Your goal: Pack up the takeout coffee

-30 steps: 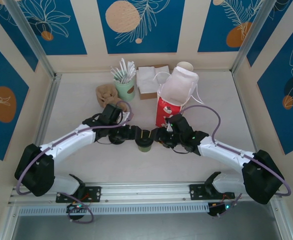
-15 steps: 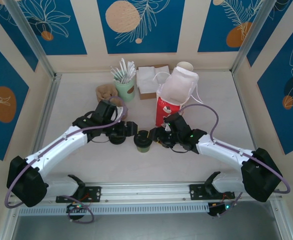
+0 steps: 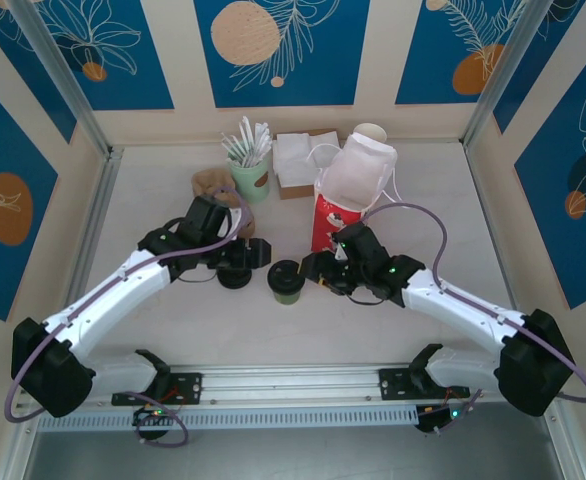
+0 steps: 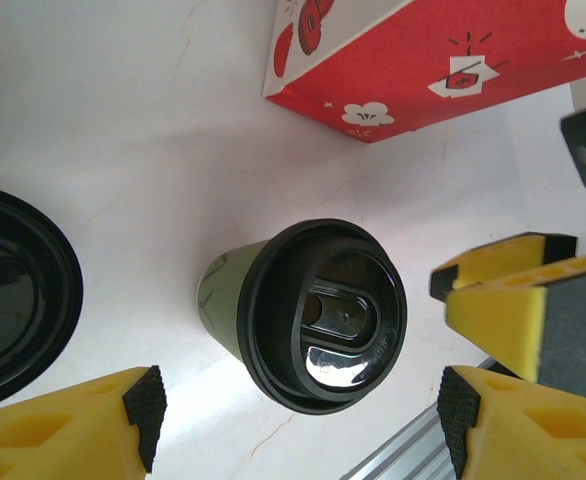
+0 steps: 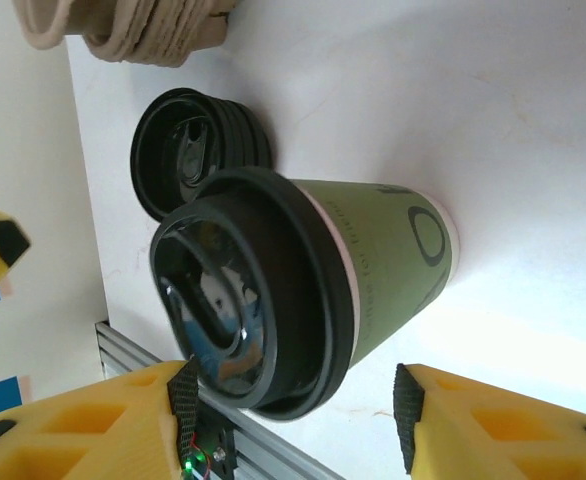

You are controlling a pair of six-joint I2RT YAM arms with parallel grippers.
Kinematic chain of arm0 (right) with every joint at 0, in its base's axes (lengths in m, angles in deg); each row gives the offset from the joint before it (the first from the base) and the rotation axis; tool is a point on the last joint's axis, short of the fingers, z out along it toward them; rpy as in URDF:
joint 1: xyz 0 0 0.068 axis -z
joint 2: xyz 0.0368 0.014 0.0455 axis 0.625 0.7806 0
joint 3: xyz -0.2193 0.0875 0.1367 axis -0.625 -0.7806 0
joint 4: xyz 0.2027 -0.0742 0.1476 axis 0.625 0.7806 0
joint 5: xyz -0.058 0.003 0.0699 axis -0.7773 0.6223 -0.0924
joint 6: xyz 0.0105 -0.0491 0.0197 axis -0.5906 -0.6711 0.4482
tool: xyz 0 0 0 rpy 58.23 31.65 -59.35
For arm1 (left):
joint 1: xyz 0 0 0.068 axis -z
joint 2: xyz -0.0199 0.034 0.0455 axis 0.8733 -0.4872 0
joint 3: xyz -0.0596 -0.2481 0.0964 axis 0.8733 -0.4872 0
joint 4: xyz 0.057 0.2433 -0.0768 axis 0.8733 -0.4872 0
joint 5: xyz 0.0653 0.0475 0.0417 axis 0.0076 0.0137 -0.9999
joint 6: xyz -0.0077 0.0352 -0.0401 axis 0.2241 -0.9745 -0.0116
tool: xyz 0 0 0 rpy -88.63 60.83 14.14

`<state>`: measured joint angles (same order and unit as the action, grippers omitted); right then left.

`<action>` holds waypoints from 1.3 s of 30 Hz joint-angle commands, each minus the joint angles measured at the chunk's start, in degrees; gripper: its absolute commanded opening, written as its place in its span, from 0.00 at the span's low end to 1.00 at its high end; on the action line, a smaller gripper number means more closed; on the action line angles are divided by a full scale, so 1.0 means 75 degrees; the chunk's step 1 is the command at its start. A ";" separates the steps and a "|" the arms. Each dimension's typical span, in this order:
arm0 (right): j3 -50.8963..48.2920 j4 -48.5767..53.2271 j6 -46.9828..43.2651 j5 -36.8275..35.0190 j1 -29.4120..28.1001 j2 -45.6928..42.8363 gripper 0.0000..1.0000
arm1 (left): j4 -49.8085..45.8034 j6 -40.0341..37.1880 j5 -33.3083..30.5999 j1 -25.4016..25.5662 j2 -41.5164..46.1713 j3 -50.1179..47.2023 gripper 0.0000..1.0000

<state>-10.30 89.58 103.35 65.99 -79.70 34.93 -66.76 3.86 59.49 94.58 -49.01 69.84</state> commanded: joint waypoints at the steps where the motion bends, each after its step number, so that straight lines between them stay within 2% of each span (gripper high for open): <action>1: 0.0333 0.0552 -0.0169 -0.0035 0.0022 -0.0402 0.57 | -0.0263 -0.0174 -0.0191 -0.0132 0.0209 0.0313 0.74; 6: 0.0559 0.1047 -0.0314 0.0034 0.0031 -0.0956 0.57 | -0.0429 -0.0102 -0.0709 -0.0271 0.0340 0.0583 0.74; 15: 0.1705 0.2342 -0.1412 0.0455 0.0011 -0.1801 0.57 | -0.0498 0.0206 -0.2007 -0.0783 0.0741 0.0786 0.77; 22: 0.2454 0.2849 -0.2512 0.0722 0.0248 -0.2264 0.57 | -0.0035 0.0401 -0.2038 -0.1650 0.0735 0.0498 0.76; 25: 0.2629 0.2925 -0.2828 0.1094 0.0744 -0.2345 0.57 | 0.0442 0.0533 -0.1761 -0.2114 0.0608 0.0182 0.76; 29: 0.2708 0.2821 -0.2958 0.2262 0.1838 -0.2302 0.57 | 0.1120 0.0619 -0.1383 -0.2635 0.0312 -0.0205 0.75; 31: 0.2698 0.2699 -0.3000 0.2874 0.2375 -0.2299 0.57 | 0.1579 0.0669 -0.0911 -0.2911 0.0123 -0.0397 0.75; 39: 0.2480 0.2370 -0.3023 0.4450 0.3958 -0.2280 0.57 | 0.2384 0.0678 -0.0468 -0.3296 -0.0833 -0.0517 0.70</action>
<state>8.54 108.46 81.84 91.67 -52.24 17.80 -53.25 8.62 53.07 70.93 -53.78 66.45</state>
